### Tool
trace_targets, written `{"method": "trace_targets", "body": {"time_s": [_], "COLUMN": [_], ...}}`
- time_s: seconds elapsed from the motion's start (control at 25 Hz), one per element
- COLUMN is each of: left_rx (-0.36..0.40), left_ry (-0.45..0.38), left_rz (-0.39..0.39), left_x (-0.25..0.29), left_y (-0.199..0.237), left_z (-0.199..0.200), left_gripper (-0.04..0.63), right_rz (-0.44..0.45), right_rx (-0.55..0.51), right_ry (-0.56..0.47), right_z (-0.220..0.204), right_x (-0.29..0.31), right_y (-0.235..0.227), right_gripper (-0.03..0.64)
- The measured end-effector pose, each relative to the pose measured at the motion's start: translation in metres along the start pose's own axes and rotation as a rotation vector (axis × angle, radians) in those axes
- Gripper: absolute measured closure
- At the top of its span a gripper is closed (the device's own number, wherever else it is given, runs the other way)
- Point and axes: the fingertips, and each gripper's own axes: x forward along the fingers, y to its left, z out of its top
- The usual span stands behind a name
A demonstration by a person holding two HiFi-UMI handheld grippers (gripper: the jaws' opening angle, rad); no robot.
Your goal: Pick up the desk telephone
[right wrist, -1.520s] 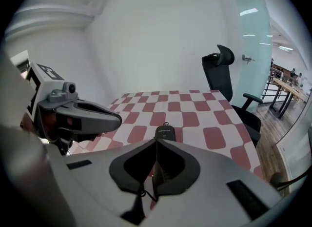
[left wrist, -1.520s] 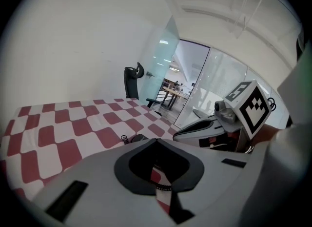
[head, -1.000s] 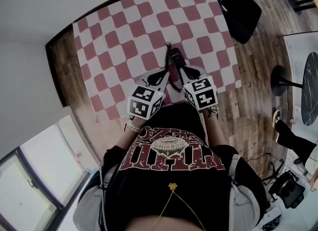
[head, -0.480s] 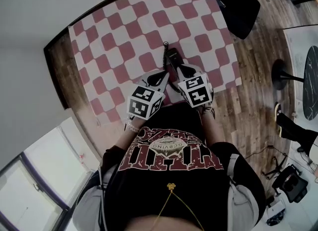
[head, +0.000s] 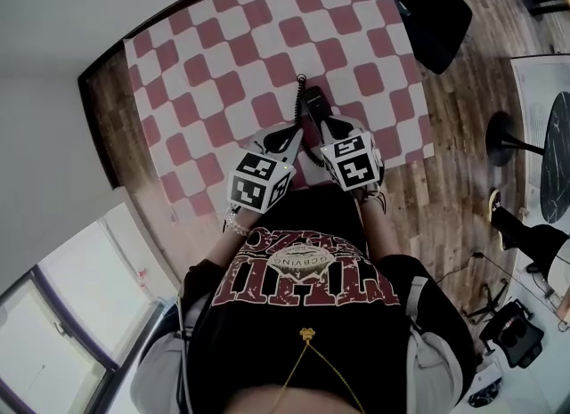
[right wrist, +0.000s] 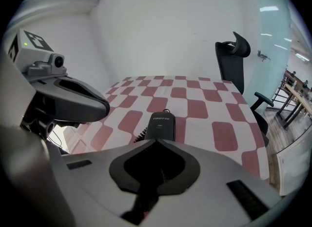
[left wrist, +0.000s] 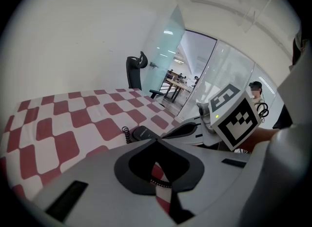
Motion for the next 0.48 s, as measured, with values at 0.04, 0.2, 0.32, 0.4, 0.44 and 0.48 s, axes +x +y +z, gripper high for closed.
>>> {"method": "trace_targets", "body": {"time_s": [0.04,0.2,0.32,0.4,0.44,0.48], "left_rx": [-0.004,-0.021,-0.021,-0.025,-0.026,-0.025], "left_ry": [-0.001,0.001,0.002,0.003,0.007,0.012], "left_rz": [0.003,0.003,0.001,0.002,0.001,0.000], "left_x": [0.0005,0.0028,0.0029,0.0033,0.0034,0.0033], "left_y": [0.0011,0.0035,0.0039,0.0055,0.0062,0.0065], "left_z": [-0.0008,-0.0035,-0.0029,-0.0041,-0.0048,-0.0054], "left_gripper": [0.588,0.588,0.588,0.588,0.588,0.588], "right_rz": [0.001,-0.001,0.007,0.016,0.020,0.024], "right_rx": [0.000,0.007,-0.002,-0.001,-0.001,-0.001], "right_ry": [0.006,0.003,0.006,0.006,0.004,0.002], "right_z": [-0.0011,-0.0001,0.0000,-0.0003,-0.0001,-0.0001], "right_x": [0.0007,0.0024,0.0013,0.0009,0.0009,0.0008], "right_y": [0.0003,-0.0013,-0.0007,0.0010,0.0021,0.0032], "right_gripper": [0.595,0.594,0.594,0.592,0.592,0.588]}}
